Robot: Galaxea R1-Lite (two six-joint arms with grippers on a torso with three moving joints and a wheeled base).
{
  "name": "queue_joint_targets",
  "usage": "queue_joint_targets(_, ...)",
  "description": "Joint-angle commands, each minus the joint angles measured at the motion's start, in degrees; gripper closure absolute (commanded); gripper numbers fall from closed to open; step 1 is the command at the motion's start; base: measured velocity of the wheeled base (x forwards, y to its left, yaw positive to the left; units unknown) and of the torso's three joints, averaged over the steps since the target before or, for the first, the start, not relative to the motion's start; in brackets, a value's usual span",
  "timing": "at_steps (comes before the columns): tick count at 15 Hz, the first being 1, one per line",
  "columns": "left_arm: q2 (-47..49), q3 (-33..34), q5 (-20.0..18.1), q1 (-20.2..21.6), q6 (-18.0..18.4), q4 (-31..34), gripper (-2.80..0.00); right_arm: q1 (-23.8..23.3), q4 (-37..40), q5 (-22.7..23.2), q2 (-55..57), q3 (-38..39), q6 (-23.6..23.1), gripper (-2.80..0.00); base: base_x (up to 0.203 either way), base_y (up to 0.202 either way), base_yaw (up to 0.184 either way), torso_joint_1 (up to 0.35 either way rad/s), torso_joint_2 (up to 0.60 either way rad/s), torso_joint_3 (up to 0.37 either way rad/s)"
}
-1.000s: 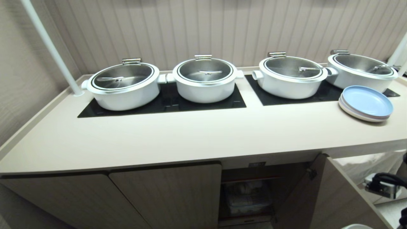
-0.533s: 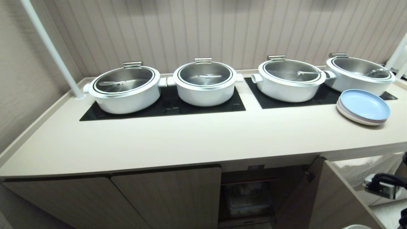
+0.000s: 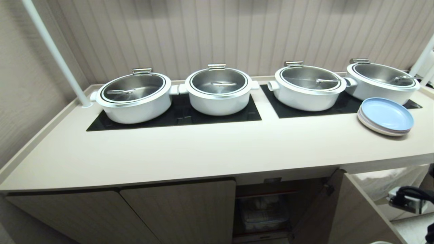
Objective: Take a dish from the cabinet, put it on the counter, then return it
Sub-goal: Place it on the table
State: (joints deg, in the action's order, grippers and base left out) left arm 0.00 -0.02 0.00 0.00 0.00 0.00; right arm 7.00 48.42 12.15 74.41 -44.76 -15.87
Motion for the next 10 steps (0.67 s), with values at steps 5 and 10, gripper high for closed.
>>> queue_joint_targets(5, 0.0, 0.0, 0.0, 0.0, 0.0, 0.0, 0.0, 0.0, 0.1, 0.1, -0.1, 0.0, 0.1, 0.0, 0.0, 0.0, 0.0, 0.074, -0.14, -0.074)
queue_joint_targets(10, 0.0, 0.0, 0.0, 0.0, 0.0, 0.0, 0.0, 0.0, 0.0, 0.2, -0.1, -0.3, 0.1, 0.0, 0.0, 0.0, 0.0, 0.013, -0.04, -0.011)
